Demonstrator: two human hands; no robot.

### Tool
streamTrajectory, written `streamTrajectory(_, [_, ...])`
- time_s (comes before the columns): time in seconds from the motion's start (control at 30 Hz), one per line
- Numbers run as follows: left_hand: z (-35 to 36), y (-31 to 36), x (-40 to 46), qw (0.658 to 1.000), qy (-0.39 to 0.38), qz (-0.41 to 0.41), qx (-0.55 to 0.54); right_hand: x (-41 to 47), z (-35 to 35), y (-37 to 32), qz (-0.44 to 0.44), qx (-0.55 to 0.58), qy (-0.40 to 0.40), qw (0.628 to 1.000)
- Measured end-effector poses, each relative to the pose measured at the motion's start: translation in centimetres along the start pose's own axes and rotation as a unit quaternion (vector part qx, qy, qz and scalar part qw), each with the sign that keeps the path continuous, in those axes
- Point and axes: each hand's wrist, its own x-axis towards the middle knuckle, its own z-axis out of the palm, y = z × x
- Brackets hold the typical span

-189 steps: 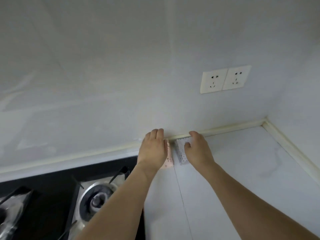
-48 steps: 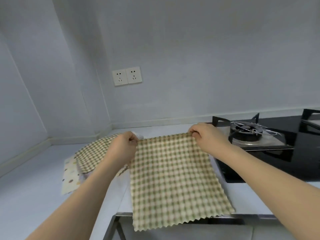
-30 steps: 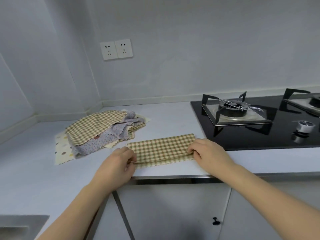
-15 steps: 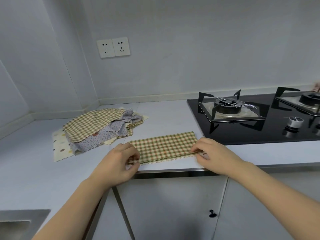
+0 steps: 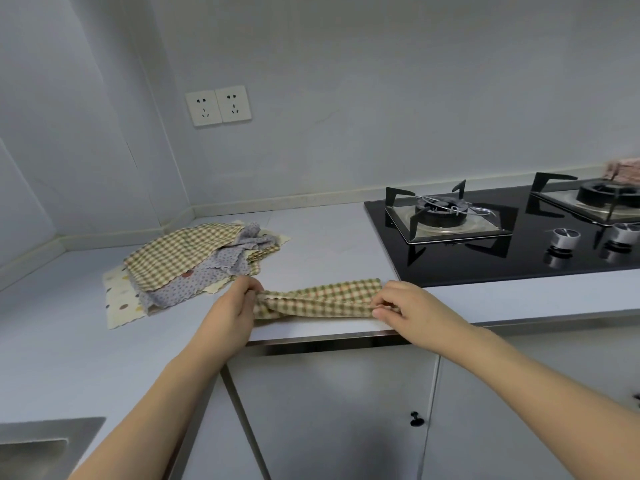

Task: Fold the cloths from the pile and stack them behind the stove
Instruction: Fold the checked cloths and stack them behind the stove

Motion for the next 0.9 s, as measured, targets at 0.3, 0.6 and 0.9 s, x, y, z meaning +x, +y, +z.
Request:
streamTrajectory(0.3, [-2.1, 2.6, 0.2, 0.999, -0.032, 0.021, 0.026, 4.0, -6.5, -1.4, 0.094, 0.158, -0.056, 0.981])
streamTrajectory(0.6, [-3.6, 4.7, 2.5, 0.965, -0.022, -0.065, -0.251, 10.6, -11.0, -2.4, 0.174, 0.303, -0.016, 0.937])
streamTrajectory(0.9, [-0.7, -0.7, 3.7, 0.98, -0.007, -0.189, 0.063, 18.7, 1.9, -2.5, 0.074, -0.196, 0.002, 0.978])
